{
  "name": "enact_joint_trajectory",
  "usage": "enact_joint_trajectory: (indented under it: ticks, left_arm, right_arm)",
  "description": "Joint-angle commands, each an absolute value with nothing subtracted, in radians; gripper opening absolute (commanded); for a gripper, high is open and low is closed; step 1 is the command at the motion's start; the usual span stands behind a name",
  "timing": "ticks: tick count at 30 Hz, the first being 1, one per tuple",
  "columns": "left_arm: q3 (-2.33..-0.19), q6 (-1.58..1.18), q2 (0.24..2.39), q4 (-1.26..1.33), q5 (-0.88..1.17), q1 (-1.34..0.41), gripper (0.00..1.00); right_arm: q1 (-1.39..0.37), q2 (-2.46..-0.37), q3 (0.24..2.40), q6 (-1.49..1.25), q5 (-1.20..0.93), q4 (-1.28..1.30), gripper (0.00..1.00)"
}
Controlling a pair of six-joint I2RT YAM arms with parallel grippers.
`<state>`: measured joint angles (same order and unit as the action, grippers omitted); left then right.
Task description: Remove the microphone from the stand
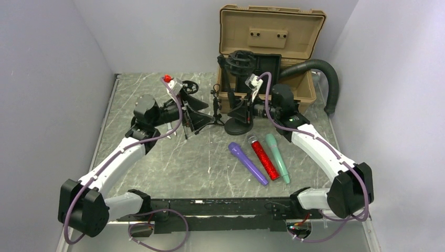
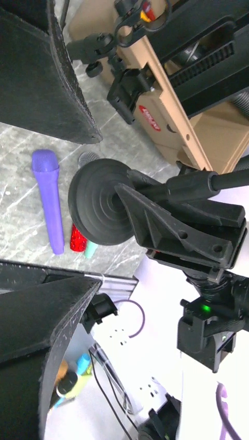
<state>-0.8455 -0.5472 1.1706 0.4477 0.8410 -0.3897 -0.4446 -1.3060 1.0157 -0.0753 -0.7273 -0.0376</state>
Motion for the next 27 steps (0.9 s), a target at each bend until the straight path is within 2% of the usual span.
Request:
enact_joint_trajectory:
  ticks: [1,12,20,27]
  left_arm:
    - [-0.859,-0.414,1.119,0.398,0.824,-0.393,0.99]
    - [-0.978,-0.274,1.126,0.214,0.962,-0.394,0.97]
    - [-0.972,-0.32,1.167,0.401,1.053,-0.414,0.92]
    - [-0.999,-0.528,1.272,0.649,1.125,-0.443,0.79]
  right_arm:
    - [-0.415,-1.236,1.036,-0.109,-0.909,-0.172,0.0]
    - [-0.414,-1.253,1.045,-0.271,-1.176,-0.295,0.0]
    - [-0.425,-1.281,1.011,-0.442,-1.265,-0.49,0.0]
    - [-0.455,-1.318,1.008,-0.447,-1.294,-0.505,0.0]
